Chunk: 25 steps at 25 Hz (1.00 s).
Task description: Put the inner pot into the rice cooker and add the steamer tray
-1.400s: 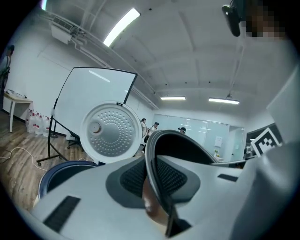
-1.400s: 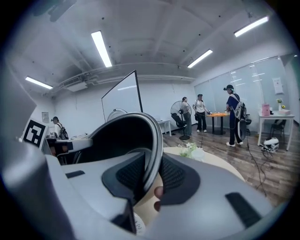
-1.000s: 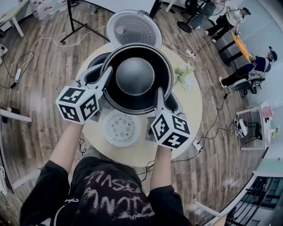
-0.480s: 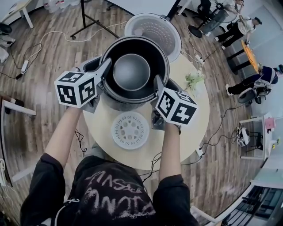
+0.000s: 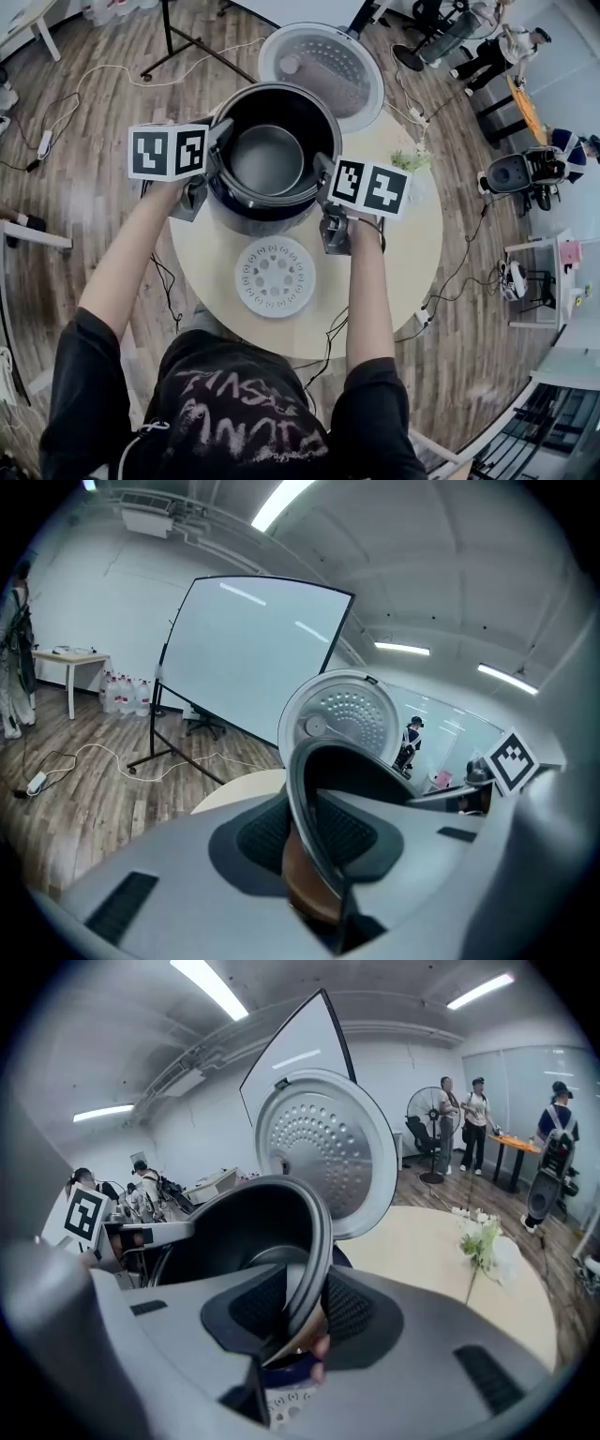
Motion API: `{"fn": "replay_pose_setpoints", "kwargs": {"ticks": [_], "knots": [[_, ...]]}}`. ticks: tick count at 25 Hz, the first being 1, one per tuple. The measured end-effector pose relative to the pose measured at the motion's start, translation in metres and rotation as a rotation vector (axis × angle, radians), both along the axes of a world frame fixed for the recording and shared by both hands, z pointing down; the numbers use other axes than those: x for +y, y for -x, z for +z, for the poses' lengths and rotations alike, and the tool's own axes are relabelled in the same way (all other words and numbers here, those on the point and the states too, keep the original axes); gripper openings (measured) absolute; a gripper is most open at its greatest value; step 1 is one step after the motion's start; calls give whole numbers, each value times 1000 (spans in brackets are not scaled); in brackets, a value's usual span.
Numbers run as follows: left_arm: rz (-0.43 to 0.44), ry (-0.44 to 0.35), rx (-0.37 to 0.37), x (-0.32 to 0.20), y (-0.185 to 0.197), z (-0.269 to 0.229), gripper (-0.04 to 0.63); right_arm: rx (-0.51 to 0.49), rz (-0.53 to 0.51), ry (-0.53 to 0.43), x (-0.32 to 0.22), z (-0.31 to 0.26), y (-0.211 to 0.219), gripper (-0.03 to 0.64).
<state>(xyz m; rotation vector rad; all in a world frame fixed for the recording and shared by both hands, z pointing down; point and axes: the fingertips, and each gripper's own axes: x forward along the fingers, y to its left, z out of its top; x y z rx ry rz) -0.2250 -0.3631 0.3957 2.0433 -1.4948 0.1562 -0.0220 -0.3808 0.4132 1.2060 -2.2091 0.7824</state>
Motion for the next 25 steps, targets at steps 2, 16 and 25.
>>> {"fn": "replay_pose_setpoints", "kwargs": {"ticks": [2,16,25], "knots": [[6,44,-1,-3,2,9,95,2,-13,44,-1,9,3,124],[56,246,-30,-12,7,74,97,53,-44,181,-4,69,7,137],[78,324,-99,-8,9,105,107,118,-92,186,-1,87,7,150]]}}
